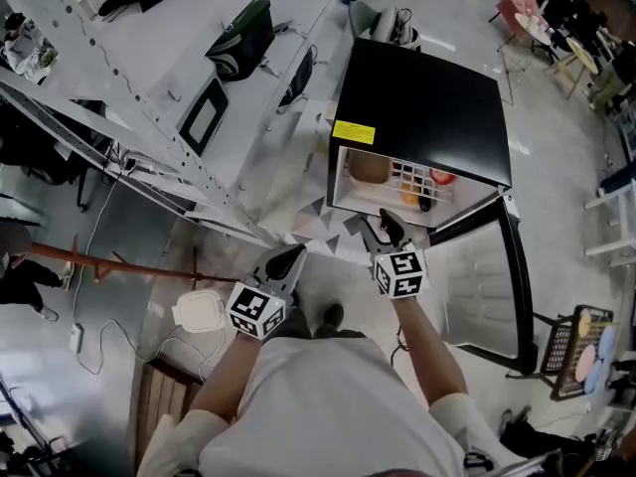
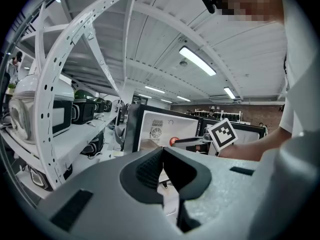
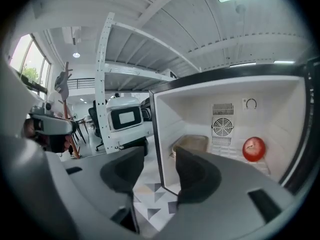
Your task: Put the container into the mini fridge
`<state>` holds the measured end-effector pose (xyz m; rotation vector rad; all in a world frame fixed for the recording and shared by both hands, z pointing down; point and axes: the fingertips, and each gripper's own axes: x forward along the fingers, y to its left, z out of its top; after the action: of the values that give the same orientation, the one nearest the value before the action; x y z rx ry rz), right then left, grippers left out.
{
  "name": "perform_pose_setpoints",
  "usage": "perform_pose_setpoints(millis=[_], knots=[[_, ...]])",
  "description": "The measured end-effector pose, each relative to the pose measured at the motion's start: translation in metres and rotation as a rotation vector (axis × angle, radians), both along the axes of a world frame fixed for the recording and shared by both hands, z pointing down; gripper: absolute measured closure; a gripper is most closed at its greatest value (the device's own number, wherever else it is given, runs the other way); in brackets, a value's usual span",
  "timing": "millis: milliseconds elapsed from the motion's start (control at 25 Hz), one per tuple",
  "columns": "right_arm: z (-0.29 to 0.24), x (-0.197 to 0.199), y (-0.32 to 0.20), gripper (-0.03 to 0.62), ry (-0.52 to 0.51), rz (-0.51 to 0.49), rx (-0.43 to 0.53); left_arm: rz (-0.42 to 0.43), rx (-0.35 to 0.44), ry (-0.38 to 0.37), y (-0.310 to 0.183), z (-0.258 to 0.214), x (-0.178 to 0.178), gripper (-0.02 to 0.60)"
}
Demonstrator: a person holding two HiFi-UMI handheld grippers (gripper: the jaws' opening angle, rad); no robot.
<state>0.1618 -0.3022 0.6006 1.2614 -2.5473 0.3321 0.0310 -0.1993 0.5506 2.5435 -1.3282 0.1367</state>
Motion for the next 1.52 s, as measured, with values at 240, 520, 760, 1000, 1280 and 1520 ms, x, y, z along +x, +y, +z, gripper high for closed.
perform_pose_setpoints(millis=[240, 520, 760, 1000, 1280, 1520], knots=[[-0.027, 0.014, 0.029, 0.468, 0.024, 0.024, 0.029, 0.035, 0.013, 0.01, 0.007, -0.009, 0.003, 0.577], [-0.065, 0.032, 0.069, 0.551, -0.074, 0.099, 0.017, 0.136, 0.043, 0.038, 0.009, -0.038, 0.001, 0.577], [-0.087, 0.039, 0.09, 0.588, -0.096, 0.171, 0.062, 0.19, 0.069, 0.047, -0.001, -0.047, -0.01, 0.577], [-0.094, 0.041, 0.094, 0.588, -0.097, 0.21, 0.081, 0.218, 0.095, 0.056, -0.007, -0.054, -0.015, 0.577], [-0.105, 0.033, 0.095, 0.588, -0.107, 0.224, 0.114, 0.219, 0.107, 0.062, -0.012, -0.059, -0.021, 0.577], [-0.112, 0.033, 0.094, 0.588, -0.121, 0.227, 0.14, 0.216, 0.106, 0.069, -0.015, -0.058, -0.022, 0.577]])
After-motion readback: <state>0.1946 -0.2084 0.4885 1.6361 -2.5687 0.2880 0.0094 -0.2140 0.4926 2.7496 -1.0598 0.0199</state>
